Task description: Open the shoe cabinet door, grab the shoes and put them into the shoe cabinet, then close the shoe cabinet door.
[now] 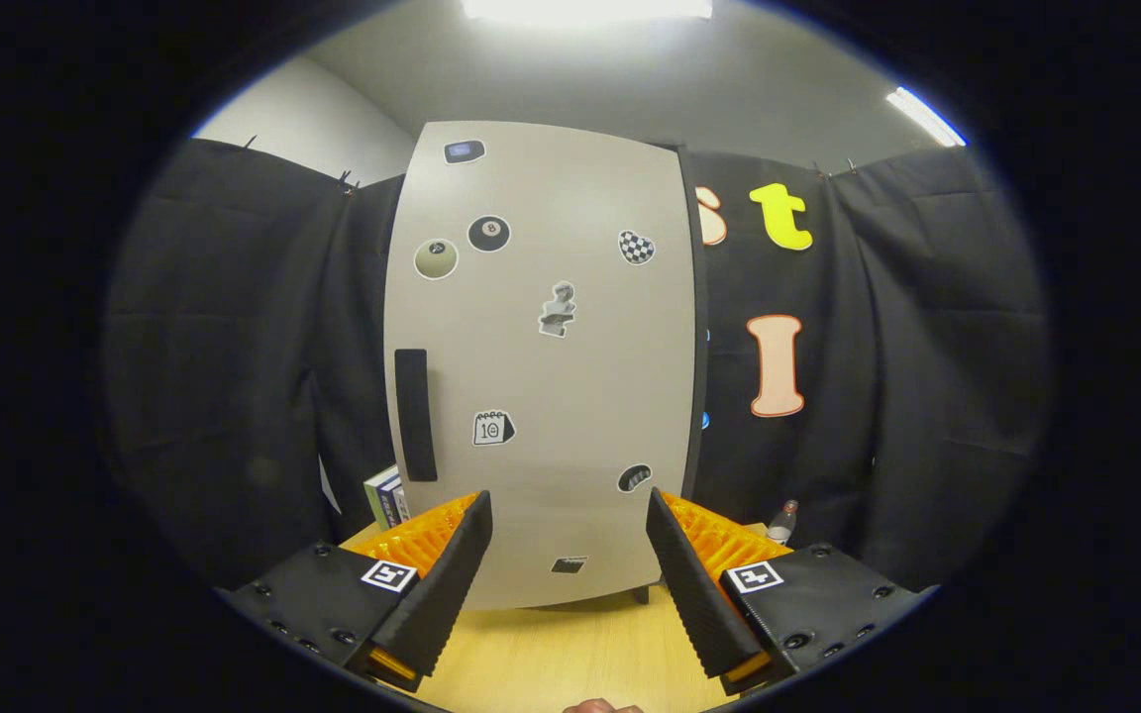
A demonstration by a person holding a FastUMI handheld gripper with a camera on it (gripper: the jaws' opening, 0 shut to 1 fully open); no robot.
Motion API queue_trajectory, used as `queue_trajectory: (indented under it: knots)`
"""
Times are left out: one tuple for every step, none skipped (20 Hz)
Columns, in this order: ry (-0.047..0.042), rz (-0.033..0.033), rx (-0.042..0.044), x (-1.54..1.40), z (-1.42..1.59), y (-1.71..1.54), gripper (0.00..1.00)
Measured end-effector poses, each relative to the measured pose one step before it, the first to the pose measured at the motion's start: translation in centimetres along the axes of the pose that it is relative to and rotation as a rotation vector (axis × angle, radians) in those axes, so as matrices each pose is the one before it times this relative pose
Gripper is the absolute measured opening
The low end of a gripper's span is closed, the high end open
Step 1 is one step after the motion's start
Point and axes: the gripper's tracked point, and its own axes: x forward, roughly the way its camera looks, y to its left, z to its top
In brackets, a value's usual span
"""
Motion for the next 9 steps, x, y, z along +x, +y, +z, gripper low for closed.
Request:
queue_trajectory:
  knots:
    - [-0.0051,-0.00747,-0.00125,-0.485,0.141,-0.303,0.98]
    - [-0.00695,-0.00865,-0.00225,-0.493,0.139,-0.305,0.98]
    - [-0.00843,-0.01147,-0.00483,-0.413,0.141,-0.429,0.98]
    - [-0.00619,-0.01195,-0.00568,-0.388,0.087,-0.436,0.98]
    - [-0.00263,-0.01046,-0.00428,-0.405,0.014,-0.355,0.98]
    - [-0.00117,-0.01045,-0.00186,-0.397,-0.012,-0.369,0.98]
    - [-0.00019,-0.00645,0.00115,-0.426,-0.029,-0.244,0.98]
    - [0.0,-0.00557,0.00332,-0.344,-0.061,-0.178,0.98]
    - [-0.00011,-0.0033,0.00359,-0.272,-0.051,-0.158,0.98]
